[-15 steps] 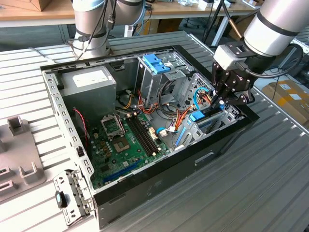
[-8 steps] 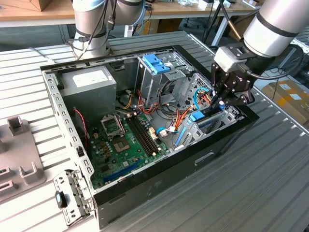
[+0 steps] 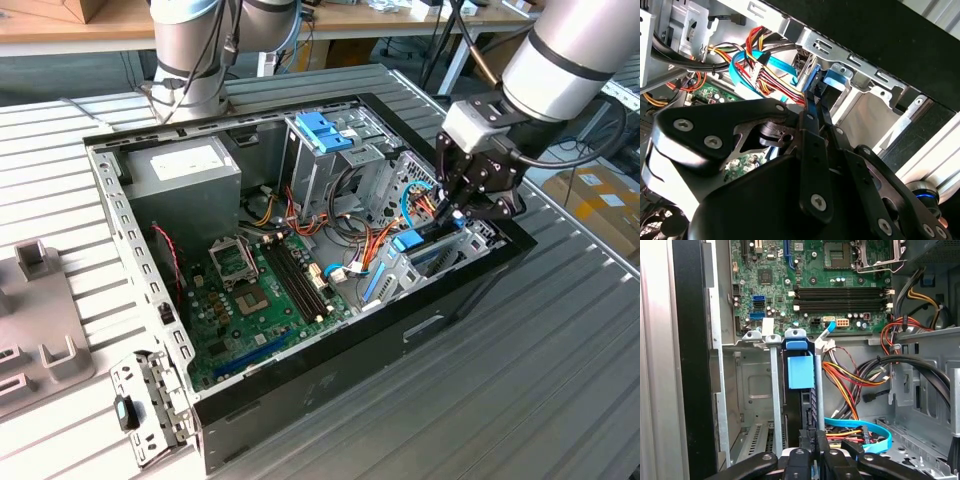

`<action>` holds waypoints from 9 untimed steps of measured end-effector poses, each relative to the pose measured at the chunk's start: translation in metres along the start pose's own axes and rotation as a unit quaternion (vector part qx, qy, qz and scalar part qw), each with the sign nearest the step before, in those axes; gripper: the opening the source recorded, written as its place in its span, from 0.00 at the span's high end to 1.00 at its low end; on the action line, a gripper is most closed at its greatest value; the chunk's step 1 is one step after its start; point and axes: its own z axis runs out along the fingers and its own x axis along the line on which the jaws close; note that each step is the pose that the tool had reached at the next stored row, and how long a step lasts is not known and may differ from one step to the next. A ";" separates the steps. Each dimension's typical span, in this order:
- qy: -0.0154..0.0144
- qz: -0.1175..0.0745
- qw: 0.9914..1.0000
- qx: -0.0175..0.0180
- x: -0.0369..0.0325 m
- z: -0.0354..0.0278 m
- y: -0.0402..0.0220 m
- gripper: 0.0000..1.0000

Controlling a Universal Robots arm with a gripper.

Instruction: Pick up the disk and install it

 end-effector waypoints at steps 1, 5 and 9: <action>0.000 0.000 1.000 0.000 0.0000 0.0003 0.0000 0.84; 0.000 0.000 1.000 0.000 0.0001 0.0007 0.0000 0.84; -0.001 0.000 1.000 0.000 0.0001 0.0011 0.0000 0.82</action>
